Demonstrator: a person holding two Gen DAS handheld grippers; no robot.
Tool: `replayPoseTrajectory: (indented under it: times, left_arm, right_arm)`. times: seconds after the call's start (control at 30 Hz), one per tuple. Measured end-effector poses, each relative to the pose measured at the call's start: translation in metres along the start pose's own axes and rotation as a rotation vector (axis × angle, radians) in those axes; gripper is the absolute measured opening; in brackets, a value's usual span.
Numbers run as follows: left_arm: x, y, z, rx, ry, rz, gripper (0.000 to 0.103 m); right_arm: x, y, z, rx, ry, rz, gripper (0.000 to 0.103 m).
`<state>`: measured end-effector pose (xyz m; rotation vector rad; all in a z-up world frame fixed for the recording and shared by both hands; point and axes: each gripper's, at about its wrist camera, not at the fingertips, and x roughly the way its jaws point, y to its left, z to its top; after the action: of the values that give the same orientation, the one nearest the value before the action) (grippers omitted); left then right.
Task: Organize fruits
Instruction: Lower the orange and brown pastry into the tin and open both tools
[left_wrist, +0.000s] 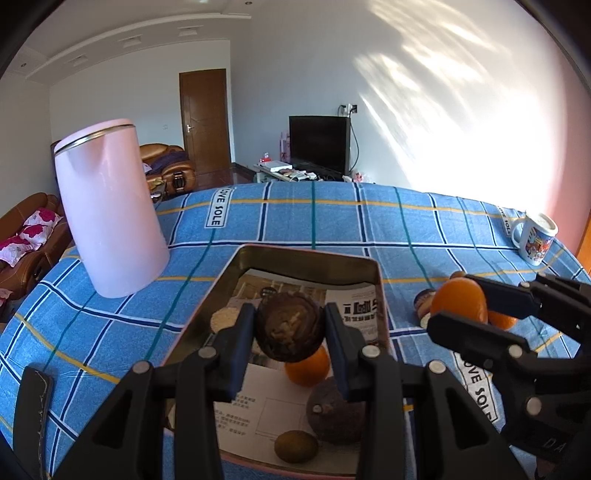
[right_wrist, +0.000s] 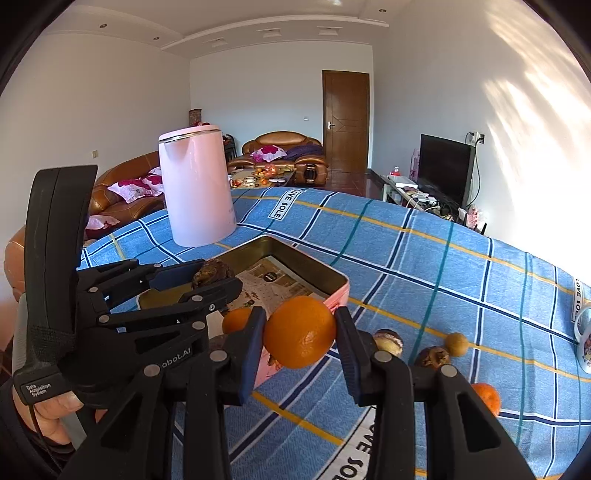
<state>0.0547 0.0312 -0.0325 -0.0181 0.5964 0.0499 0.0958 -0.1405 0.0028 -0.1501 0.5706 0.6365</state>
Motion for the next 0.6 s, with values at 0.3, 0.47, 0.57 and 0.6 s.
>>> replayPoseTrajectory:
  times: [0.3,0.47,0.57,0.6]
  left_arm:
    - [0.015,0.038,-0.011,-0.063,0.062,0.027,0.039]
    - [0.021,0.047,-0.016,-0.075,0.084,0.03,0.039]
    - [0.022,0.046,-0.019,-0.067,0.087,0.029,0.04]
    - [0.021,0.048,-0.019,-0.073,0.088,0.027,0.04]
  right_arm:
    - [0.036,0.028,-0.003,-0.026,0.058,0.075,0.04]
    - [0.049,0.041,-0.005,-0.045,0.082,0.095,0.04]
    - [0.051,0.046,-0.004,-0.053,0.086,0.099,0.04]
    - [0.052,0.048,-0.004,-0.06,0.087,0.102,0.04]
